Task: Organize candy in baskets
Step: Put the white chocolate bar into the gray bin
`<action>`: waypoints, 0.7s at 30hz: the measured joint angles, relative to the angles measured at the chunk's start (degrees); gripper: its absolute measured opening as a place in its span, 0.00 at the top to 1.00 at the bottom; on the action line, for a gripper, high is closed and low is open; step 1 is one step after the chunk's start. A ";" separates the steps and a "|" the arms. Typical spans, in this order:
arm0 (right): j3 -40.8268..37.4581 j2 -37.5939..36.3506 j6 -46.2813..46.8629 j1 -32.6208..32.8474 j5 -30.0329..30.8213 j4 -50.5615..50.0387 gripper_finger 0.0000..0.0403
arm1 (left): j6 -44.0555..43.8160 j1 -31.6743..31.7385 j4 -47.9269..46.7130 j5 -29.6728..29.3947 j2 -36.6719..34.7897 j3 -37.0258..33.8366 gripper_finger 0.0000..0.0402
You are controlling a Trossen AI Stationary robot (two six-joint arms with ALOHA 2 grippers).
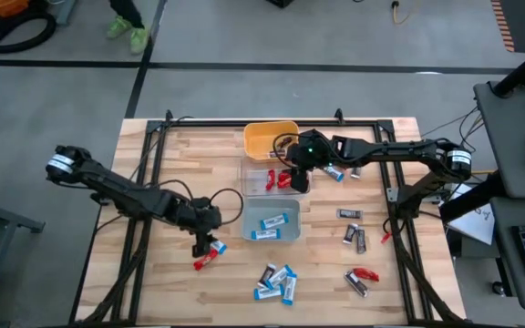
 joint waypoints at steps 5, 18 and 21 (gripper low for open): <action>0.00 0.00 1.13 0.00 -0.01 0.07 0.52 | 0.90 -2.50 -2.38 -0.09 3.15 0.00 0.48; -0.02 0.02 2.32 0.98 -0.02 0.00 0.52 | 5.61 -4.95 -2.62 -3.23 14.79 0.25 0.47; -0.02 0.02 2.32 1.01 -0.04 0.00 0.53 | 5.62 -4.97 -2.75 -3.52 16.34 0.36 0.49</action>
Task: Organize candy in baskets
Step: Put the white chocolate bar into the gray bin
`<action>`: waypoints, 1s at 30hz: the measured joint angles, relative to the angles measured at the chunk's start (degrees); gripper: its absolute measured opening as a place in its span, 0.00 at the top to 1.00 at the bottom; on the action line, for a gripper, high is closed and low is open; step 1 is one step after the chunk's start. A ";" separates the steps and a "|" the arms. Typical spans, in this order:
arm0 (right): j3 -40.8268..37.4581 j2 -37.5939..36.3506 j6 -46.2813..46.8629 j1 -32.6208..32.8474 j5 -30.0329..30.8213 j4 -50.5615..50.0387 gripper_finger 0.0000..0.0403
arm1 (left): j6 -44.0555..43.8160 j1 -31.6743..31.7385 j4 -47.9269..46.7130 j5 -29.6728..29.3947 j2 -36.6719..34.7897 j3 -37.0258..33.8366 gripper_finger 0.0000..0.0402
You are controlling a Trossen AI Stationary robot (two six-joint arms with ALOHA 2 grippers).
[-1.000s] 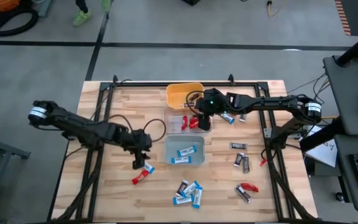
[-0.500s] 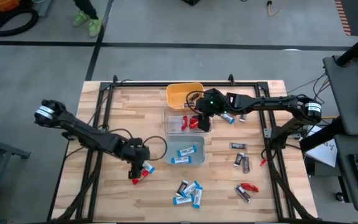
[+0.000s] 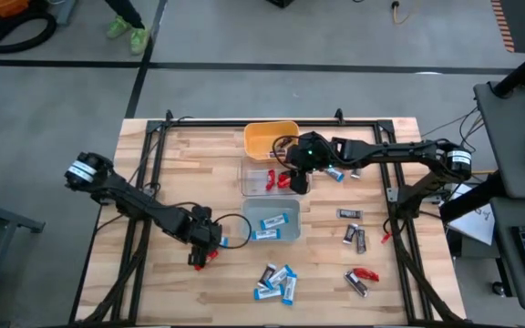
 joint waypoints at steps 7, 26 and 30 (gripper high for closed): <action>0.00 0.00 -0.23 0.00 0.01 0.01 0.53 | -0.85 -0.02 0.52 0.27 -0.77 -0.21 0.66; -0.07 0.02 -1.51 0.02 -1.38 0.11 0.53 | -5.62 0.13 -1.66 -10.94 -11.92 -0.58 0.90; -0.20 0.03 -1.51 0.13 -1.50 1.64 0.53 | -4.30 0.07 -1.26 -17.42 -18.21 -0.56 0.90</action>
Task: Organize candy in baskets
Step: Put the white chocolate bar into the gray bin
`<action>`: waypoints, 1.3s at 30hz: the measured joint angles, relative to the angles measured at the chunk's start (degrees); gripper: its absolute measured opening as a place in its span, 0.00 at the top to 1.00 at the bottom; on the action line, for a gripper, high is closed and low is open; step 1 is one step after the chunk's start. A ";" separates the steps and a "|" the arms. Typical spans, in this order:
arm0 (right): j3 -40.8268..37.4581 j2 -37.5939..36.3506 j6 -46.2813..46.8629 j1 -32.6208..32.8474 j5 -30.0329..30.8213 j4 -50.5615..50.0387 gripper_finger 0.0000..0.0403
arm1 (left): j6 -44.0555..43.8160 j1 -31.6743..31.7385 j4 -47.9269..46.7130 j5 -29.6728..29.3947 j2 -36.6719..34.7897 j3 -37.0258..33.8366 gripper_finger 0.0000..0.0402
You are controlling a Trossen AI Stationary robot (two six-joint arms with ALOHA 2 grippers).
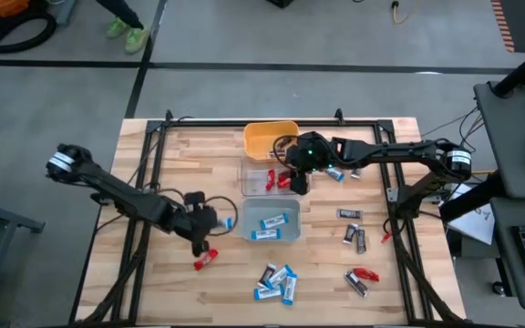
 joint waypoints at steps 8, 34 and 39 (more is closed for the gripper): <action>-2.54 2.30 -1.89 2.82 -12.25 23.11 0.53 | 8.97 0.39 9.22 -23.81 -7.31 0.04 0.90; 1.13 15.54 4.21 7.74 -7.91 57.95 0.55 | 15.74 4.44 40.77 -46.17 8.15 0.11 0.90; 1.99 16.25 4.15 7.74 -6.89 57.91 0.63 | 18.78 4.70 46.67 -43.44 8.18 0.42 0.90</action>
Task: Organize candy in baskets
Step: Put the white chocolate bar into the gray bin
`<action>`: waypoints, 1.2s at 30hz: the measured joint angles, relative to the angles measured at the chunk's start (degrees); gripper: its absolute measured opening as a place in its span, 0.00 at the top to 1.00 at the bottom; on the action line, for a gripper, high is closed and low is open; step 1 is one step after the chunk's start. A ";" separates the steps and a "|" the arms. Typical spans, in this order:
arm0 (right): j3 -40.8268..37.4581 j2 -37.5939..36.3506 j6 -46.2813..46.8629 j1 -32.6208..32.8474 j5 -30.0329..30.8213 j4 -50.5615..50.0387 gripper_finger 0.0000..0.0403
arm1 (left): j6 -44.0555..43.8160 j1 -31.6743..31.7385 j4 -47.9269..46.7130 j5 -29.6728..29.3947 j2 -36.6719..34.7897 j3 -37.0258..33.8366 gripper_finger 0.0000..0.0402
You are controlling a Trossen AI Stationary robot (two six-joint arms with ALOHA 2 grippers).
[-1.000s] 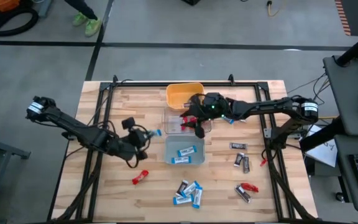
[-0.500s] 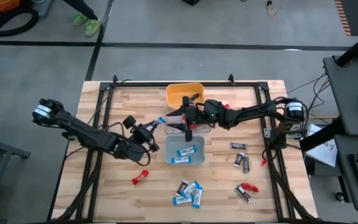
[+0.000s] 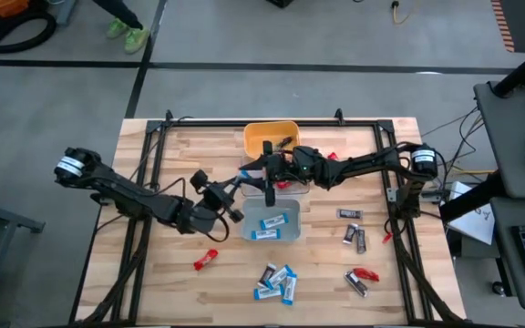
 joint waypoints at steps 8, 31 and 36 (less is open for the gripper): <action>0.07 -0.18 -1.88 0.00 -0.43 -1.92 0.94 | 0.99 0.02 0.72 0.36 -0.08 -0.07 0.90; 0.12 -11.96 4.82 2.94 2.04 -46.75 0.94 | -5.01 -0.61 -9.16 32.74 -2.58 -0.09 0.90; 0.10 -10.34 8.43 6.15 4.96 -49.19 0.93 | -14.91 -2.21 -19.94 40.82 -8.01 -0.09 0.90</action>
